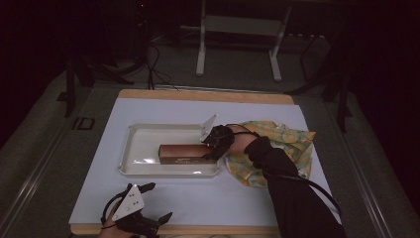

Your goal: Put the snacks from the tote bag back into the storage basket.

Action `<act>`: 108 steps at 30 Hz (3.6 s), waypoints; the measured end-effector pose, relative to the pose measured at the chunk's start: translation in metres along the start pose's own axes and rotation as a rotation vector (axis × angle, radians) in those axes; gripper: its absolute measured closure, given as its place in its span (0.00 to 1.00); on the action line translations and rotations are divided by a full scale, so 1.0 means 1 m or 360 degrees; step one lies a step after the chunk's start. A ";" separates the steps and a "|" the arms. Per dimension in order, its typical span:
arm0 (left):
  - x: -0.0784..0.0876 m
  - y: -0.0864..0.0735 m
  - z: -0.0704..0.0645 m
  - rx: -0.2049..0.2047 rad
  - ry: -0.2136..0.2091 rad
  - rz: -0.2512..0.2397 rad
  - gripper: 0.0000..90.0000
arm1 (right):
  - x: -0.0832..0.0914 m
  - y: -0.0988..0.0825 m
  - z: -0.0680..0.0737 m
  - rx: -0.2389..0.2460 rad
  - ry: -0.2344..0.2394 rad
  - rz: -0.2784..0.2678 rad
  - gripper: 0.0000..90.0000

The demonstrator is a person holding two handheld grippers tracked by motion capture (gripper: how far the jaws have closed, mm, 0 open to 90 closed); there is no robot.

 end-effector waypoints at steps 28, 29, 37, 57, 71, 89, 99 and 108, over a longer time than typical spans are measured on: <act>-0.002 0.000 0.000 0.0005 -0.0005 0.0011 0.00 | 0.083 0.005 -0.002 -0.0144 -0.0270 -0.0121 0.18; -0.002 0.000 0.000 0.0006 -0.0005 0.0011 0.00 | 0.086 0.003 -0.003 -0.0166 -0.0287 -0.0120 0.12; -0.002 0.000 0.000 0.0010 -0.0005 0.0011 0.00 | 0.104 -0.010 -0.004 -0.0229 -0.0388 -0.0184 0.12; -0.003 -0.001 0.000 0.0013 -0.0010 0.0023 0.00 | 0.150 -0.062 -0.011 -0.0632 -0.0663 -0.0278 0.12; -0.004 -0.001 0.000 0.0012 -0.0011 0.0032 0.00 | 0.166 -0.105 0.001 -0.0866 -0.1034 -0.0334 0.12; -0.004 -0.001 0.002 0.0021 0.0003 0.0021 0.00 | 0.180 -0.145 0.044 -0.1069 -0.1308 -0.0494 0.12; -0.004 -0.001 0.002 0.0018 0.0002 0.0025 0.00 | 0.180 -0.164 0.077 -0.1094 -0.1348 -0.0609 0.12; -0.005 -0.001 0.001 0.0011 -0.0009 0.0027 0.00 | 0.172 -0.176 0.103 -0.1081 -0.1453 -0.0656 0.12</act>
Point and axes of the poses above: each handheld gripper's, and its own axes: x roughly backward along the jaws, y roughly out of its top, z roughly to its left, the point moved 3 cm from there along -x, roughly forward along the jaws, and after that the axes turned 8 degrees about -z, right-handed, at the moved point
